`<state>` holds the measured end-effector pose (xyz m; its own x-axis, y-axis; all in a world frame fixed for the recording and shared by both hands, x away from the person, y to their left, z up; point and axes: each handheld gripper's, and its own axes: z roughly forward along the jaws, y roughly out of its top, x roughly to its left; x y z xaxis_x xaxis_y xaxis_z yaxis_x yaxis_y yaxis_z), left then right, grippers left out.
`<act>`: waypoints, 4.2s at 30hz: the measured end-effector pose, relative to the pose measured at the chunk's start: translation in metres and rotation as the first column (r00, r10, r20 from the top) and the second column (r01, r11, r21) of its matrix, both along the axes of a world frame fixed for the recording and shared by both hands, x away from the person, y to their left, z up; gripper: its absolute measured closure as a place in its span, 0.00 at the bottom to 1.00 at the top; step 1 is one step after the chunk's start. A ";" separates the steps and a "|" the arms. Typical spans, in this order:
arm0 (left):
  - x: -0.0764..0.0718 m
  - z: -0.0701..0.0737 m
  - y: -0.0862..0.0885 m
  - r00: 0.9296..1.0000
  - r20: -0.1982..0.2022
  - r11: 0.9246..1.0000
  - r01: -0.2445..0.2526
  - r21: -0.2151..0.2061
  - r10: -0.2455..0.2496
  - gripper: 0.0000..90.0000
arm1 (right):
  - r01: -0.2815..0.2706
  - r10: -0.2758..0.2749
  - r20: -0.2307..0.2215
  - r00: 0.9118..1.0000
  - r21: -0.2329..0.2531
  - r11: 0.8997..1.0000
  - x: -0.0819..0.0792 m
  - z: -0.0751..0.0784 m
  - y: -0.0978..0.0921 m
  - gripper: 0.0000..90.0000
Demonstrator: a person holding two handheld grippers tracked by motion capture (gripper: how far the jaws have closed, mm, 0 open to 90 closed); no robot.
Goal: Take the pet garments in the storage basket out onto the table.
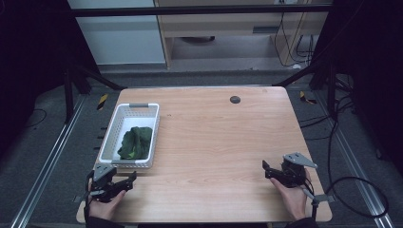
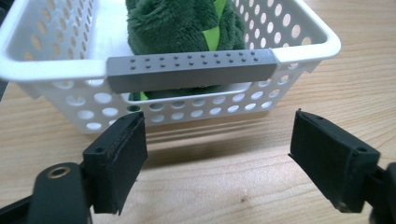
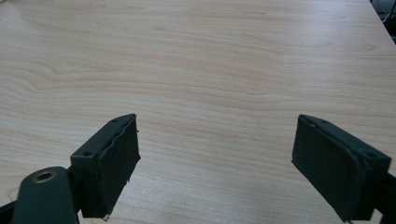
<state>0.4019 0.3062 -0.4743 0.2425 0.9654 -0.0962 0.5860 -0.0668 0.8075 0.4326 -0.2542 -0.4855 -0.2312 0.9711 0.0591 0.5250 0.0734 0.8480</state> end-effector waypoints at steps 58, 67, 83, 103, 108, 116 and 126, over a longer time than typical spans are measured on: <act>0.032 0.096 0.001 0.993 0.112 0.998 0.050 -0.033 -0.046 0.24 | -0.006 0.006 -0.010 1.000 0.000 1.000 -0.003 0.005 0.001 0.15; 0.051 0.097 0.002 0.995 0.082 0.997 0.066 -0.025 -0.064 0.23 | -0.007 0.007 -0.010 1.000 -0.007 1.000 -0.003 0.004 0.000 0.14; 0.084 0.102 0.008 0.997 0.011 0.997 0.079 -0.012 -0.078 0.23 | -0.007 0.007 -0.016 1.000 -0.013 1.000 -0.002 0.004 0.001 0.14; 0.114 0.095 0.010 0.992 -0.093 0.994 0.094 0.062 -0.088 0.22 | -0.014 0.014 -0.029 0.999 -0.016 1.000 -0.001 0.003 0.000 0.13; 0.120 0.092 0.010 0.986 -0.137 0.991 0.107 0.083 -0.095 0.21 | -0.013 0.012 -0.042 0.999 -0.011 1.000 0.000 0.002 0.001 0.13; 0.126 0.086 0.004 0.976 -0.187 0.985 0.137 0.107 -0.115 0.21 | -0.017 0.016 -0.050 0.999 -0.020 1.000 0.001 0.001 0.001 0.12; 0.133 0.079 -0.002 0.964 -0.240 0.982 0.145 0.122 -0.112 0.20 | -0.020 0.019 -0.058 0.998 -0.016 1.000 0.001 0.000 0.001 0.12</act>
